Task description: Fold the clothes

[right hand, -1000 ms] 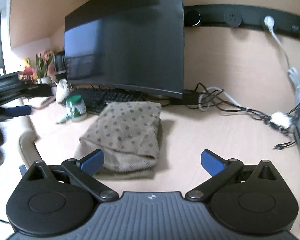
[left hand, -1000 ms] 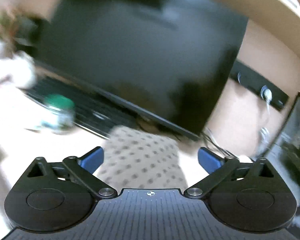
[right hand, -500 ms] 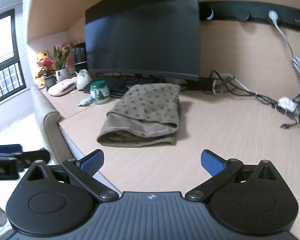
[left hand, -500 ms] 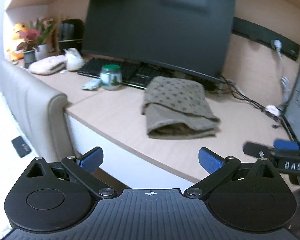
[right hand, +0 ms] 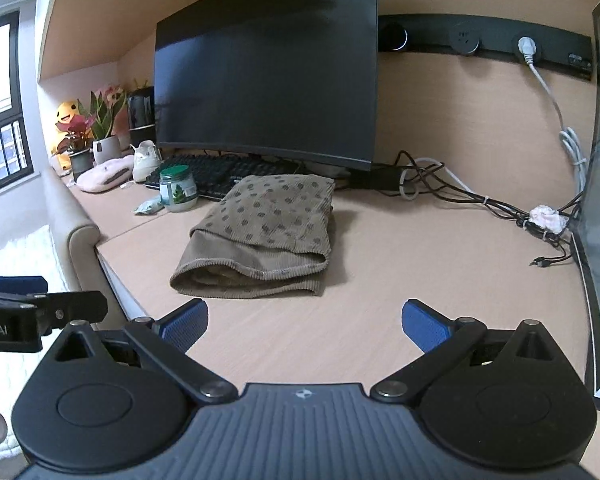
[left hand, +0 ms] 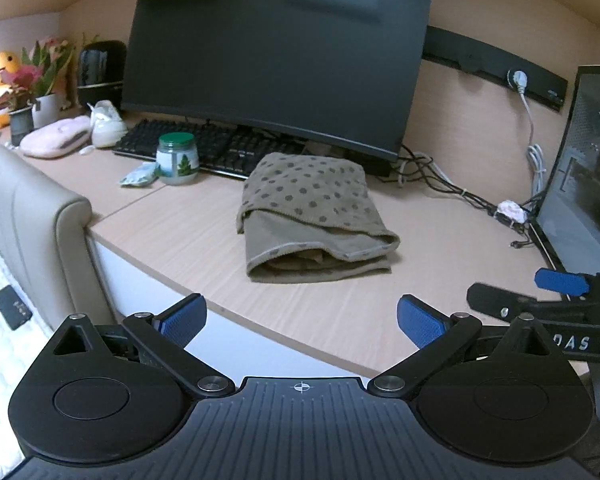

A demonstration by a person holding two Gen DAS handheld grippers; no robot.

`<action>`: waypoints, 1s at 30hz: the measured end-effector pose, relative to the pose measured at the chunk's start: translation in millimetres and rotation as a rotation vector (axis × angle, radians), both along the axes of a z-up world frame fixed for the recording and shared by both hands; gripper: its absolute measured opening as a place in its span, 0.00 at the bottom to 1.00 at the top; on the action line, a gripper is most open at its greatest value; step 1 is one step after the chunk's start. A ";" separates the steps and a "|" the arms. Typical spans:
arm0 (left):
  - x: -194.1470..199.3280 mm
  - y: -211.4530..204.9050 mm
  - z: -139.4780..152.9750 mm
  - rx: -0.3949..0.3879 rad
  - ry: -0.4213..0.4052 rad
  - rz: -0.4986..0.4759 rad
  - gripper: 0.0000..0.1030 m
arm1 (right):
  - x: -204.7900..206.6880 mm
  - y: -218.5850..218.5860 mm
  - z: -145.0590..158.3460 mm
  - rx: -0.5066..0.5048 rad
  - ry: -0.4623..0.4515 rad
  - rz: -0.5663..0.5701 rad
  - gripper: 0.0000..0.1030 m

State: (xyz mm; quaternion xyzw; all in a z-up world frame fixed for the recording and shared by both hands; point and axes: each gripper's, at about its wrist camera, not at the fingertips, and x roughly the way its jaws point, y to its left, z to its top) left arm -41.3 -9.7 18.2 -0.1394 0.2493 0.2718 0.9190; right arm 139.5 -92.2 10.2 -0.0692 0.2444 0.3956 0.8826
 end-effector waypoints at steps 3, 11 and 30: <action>-0.3 1.5 2.3 0.009 -0.002 0.013 1.00 | -0.1 1.4 -0.3 0.001 0.000 0.001 1.00; 1.8 1.2 1.0 0.018 0.021 -0.006 1.00 | 1.2 0.9 -1.2 0.014 0.009 0.003 1.00; -0.7 3.5 2.7 0.004 0.028 0.025 1.00 | -4.6 3.1 -1.6 0.001 -0.005 0.019 1.00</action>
